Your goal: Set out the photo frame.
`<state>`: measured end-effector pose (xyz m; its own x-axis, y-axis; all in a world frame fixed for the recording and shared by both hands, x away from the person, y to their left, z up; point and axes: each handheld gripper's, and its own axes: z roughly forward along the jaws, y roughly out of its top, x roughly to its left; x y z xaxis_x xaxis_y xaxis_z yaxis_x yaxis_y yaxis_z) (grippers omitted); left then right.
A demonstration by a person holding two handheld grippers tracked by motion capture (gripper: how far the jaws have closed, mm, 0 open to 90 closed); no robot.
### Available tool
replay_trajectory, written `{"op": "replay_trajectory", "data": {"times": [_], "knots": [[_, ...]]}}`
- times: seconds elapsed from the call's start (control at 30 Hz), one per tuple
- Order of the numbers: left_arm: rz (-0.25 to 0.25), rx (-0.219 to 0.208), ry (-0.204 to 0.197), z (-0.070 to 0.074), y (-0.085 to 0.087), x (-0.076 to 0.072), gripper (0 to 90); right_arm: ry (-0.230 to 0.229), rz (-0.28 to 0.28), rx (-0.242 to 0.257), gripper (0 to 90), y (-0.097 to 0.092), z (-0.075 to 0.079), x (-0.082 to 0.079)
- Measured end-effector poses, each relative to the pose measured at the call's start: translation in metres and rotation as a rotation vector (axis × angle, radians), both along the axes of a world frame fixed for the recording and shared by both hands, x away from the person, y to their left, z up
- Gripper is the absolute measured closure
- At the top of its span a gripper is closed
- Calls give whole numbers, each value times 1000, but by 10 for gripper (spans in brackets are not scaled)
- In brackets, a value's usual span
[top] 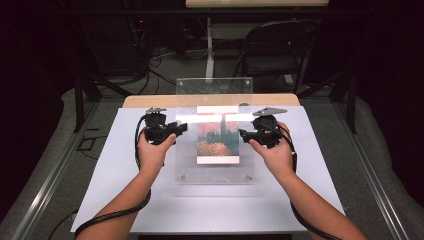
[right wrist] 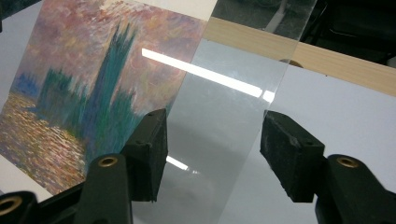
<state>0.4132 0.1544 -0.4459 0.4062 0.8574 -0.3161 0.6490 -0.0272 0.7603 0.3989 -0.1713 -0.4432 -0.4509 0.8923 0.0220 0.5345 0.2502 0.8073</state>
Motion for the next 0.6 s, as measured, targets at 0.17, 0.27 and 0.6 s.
{"op": "replay_trajectory", "data": {"times": [0.17, 0.27, 0.6], "knots": [[-7, 2, -6, 2, 0, -3, 565, 1, 0, 10, 457, -4, 1, -5], [-7, -2, -15, 2, 0, -6, 567, 3, 1, 16, 477, -5, 2, -8], [-20, -10, -41, 6, 5, -20, 601, -24, 11, 23, 538, -9, 6, -19]]}}
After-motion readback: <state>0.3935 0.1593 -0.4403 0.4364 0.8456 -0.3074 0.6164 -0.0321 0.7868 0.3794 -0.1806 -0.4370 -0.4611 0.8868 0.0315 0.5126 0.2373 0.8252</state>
